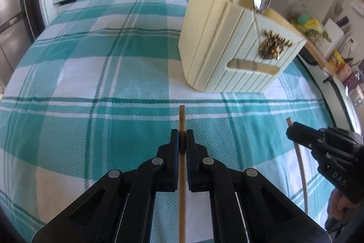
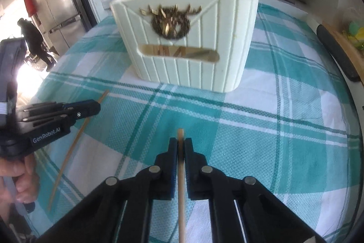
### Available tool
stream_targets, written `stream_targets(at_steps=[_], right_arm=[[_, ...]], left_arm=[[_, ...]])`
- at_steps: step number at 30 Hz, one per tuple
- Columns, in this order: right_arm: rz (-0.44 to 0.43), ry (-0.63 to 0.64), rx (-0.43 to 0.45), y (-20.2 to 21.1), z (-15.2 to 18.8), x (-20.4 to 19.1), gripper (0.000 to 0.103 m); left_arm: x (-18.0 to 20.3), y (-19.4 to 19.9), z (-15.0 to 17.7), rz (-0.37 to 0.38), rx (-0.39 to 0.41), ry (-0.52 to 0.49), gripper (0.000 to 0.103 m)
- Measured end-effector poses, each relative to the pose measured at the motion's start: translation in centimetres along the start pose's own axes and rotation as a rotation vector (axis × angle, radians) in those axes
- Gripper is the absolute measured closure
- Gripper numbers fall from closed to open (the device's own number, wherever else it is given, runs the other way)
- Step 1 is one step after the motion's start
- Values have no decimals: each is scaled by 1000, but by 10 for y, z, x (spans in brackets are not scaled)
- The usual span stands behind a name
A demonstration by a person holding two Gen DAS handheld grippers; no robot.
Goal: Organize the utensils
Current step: 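Lift both chopsticks over the cream holder and drop them in with both tools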
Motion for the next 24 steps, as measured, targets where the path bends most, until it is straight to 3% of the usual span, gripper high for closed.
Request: stream_targets(at_steps=[10, 24], right_arm=[[-97, 10, 247, 121, -39, -19, 97], [-56, 35, 462, 183, -53, -26, 97]], left_arm=[[12, 110, -37, 57, 232, -28, 99], [21, 160, -61, 69, 359, -78, 100]])
Point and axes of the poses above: each gripper's, at about its wrist camera, not at the fingertips, and y roughly against the way its jaws point, x to its right, z to its underside, the point moved 5 cm from there along -y, roughly the way its jaws point, and after that the axes turned 9 degrees about -y, right-handed, at the moved point
